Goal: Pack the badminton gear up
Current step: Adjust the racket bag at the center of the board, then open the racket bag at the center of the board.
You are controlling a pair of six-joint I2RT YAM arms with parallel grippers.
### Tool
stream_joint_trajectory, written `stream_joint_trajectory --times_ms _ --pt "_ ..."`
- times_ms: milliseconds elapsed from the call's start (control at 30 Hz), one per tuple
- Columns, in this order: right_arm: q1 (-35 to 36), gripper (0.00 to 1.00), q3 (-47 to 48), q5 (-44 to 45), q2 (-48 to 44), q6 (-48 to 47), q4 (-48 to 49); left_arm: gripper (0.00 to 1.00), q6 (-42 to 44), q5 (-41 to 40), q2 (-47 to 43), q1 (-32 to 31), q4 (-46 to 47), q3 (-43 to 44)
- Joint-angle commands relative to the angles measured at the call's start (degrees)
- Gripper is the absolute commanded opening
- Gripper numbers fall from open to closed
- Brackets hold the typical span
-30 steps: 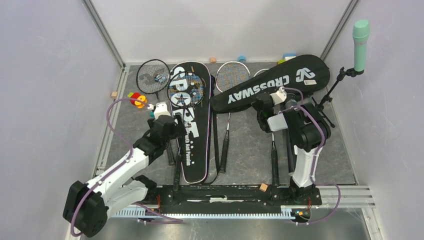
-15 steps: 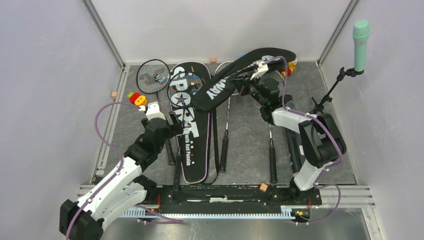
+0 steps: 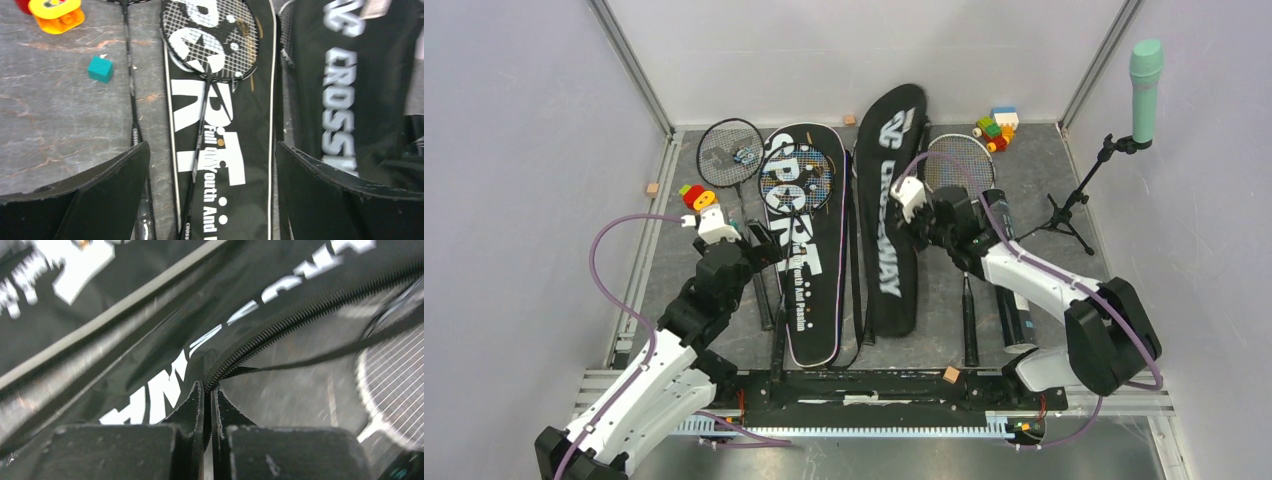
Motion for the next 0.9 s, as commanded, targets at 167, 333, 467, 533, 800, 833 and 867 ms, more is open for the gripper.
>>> stream_joint_trajectory --times_ms 167,333,467,533,800,833,867 --pt "0.17 0.15 -12.22 6.17 -3.69 2.31 -10.48 1.00 -4.01 12.67 12.39 0.35 10.20 4.01" --pt "0.01 0.53 -15.80 7.70 -4.33 7.53 -8.31 1.00 -4.39 22.11 23.71 0.28 13.93 7.81" --pt "-2.08 0.72 -14.58 14.08 -5.62 13.17 -7.08 1.00 -3.98 27.24 32.51 0.00 13.95 12.31" --pt "-4.41 0.76 -15.02 14.36 -6.60 16.36 -4.89 1.00 -3.94 28.11 35.52 -0.38 16.16 13.60" --pt "-15.48 0.97 -21.85 7.13 -14.66 25.62 5.55 1.00 1.99 23.21 51.21 -8.51 9.50 28.90" --pt "-15.92 0.98 -22.44 7.46 -16.07 25.87 6.68 1.00 3.57 21.85 53.91 -10.06 6.96 32.03" --pt "-16.15 0.98 -23.14 9.60 -17.90 27.06 7.37 1.00 4.76 20.21 57.03 -11.92 4.57 35.79"
